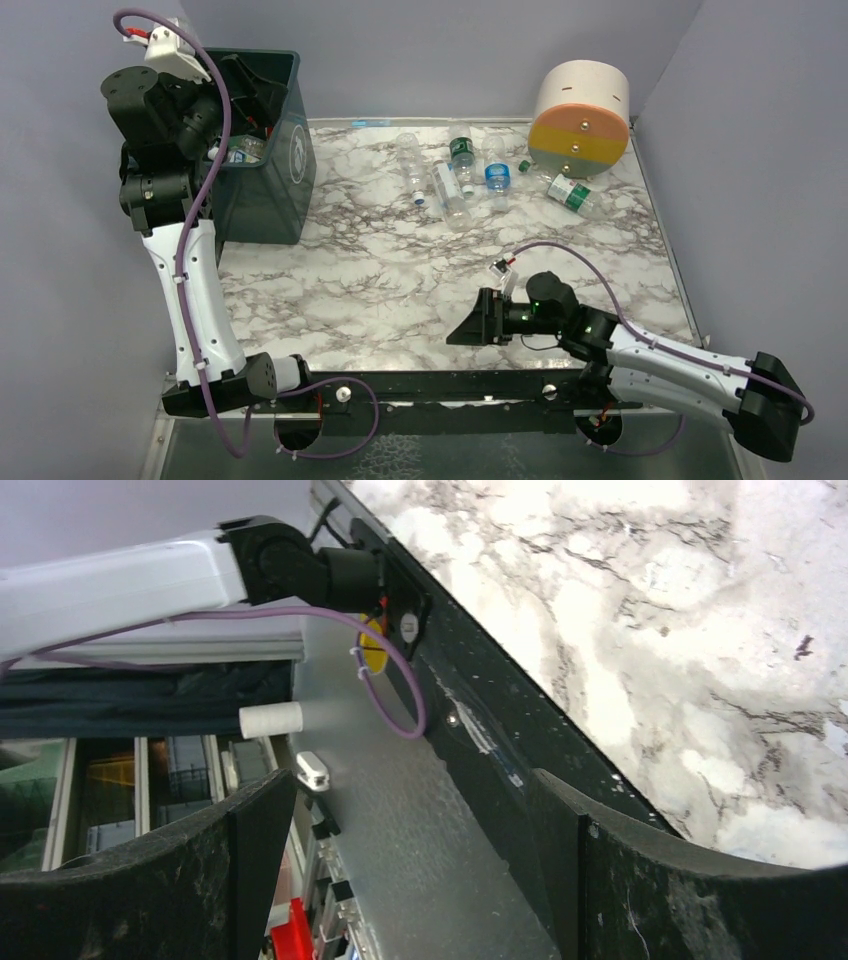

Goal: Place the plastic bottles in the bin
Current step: Pick up the plastic bottle at the center of the board.

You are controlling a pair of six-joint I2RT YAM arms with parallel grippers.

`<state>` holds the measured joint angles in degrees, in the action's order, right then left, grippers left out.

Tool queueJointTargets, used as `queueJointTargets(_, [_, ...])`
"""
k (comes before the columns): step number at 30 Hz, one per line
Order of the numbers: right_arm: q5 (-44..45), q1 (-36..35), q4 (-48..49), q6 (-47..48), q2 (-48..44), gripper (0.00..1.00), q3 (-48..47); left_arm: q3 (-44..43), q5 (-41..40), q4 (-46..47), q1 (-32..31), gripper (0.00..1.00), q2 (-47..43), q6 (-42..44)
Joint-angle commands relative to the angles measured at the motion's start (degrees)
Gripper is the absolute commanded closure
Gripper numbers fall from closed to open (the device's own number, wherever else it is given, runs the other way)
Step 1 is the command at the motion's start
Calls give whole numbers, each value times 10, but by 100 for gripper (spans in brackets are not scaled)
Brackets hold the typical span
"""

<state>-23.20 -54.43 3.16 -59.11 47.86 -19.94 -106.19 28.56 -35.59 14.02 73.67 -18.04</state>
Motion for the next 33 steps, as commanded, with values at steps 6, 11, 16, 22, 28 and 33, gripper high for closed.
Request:
queueJointTargets(6, [24, -4, -74, -7, -112, 12, -3, -23, 101, -14, -1, 1, -40, -42])
queueJointTargets(11, [41, -4, -117, -13, -168, 12, 4, 17, 137, 30, -3, 1, -47, -87])
queueJointTargets(16, [44, -4, -123, -20, -185, 12, 10, 38, 148, 80, -31, 1, -24, -113])
queueJointTargets(22, [34, -4, -88, -21, -141, 12, 5, 20, 43, 64, -186, 1, 19, -74])
queueJointTargets(28, [36, -4, -91, -13, -119, 12, -18, 46, -100, 58, -366, 1, 78, -32])
queueJointTargets(33, [41, -4, -114, -14, -132, 12, -18, 94, -204, 93, -402, 1, 146, -39])
